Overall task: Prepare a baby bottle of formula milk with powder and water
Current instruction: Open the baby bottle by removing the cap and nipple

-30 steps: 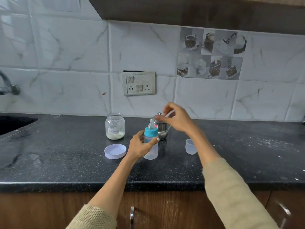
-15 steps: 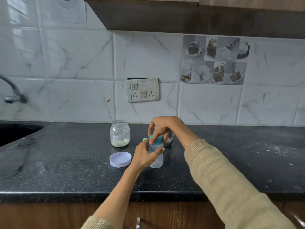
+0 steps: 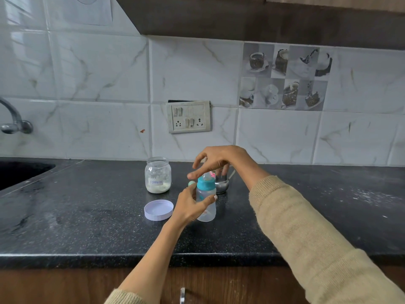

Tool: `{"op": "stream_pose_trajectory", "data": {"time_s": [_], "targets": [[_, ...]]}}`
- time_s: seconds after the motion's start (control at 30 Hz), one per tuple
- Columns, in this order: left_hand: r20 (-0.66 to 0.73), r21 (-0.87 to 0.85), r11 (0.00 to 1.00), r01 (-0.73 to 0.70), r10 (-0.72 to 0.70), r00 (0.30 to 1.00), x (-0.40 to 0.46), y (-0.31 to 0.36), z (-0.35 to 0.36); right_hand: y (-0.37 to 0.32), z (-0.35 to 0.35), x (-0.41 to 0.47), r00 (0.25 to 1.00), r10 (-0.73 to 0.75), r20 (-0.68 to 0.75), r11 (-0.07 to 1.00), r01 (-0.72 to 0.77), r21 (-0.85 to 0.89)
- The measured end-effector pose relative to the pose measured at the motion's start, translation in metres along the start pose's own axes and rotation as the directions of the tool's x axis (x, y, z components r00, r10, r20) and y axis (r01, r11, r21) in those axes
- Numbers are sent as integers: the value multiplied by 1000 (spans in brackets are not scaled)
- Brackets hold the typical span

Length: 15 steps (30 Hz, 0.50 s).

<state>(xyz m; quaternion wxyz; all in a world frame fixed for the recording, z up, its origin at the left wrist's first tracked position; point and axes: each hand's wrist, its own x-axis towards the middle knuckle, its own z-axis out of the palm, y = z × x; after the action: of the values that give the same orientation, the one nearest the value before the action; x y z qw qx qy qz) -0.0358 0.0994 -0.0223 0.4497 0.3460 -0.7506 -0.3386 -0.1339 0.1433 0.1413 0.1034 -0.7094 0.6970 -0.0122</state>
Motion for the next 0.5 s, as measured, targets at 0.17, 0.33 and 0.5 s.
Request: {"op": "stream_pose_trajectory", "data": {"time_s": [0.17,0.33,0.5], "targets": [[-10,5,1000,-3,3,1000,-1,0,0,-5,12,0,983,163,89,984,-155,-90],[2,3,1000,15,-15,1000,-2,0,-1,-11,4,-5,987,22,162,999,-18,-31],[7,-3,1000,15,-15,1000,-3,2,-2,-9,9,1,990,125,60,975,-111,-190]]}}
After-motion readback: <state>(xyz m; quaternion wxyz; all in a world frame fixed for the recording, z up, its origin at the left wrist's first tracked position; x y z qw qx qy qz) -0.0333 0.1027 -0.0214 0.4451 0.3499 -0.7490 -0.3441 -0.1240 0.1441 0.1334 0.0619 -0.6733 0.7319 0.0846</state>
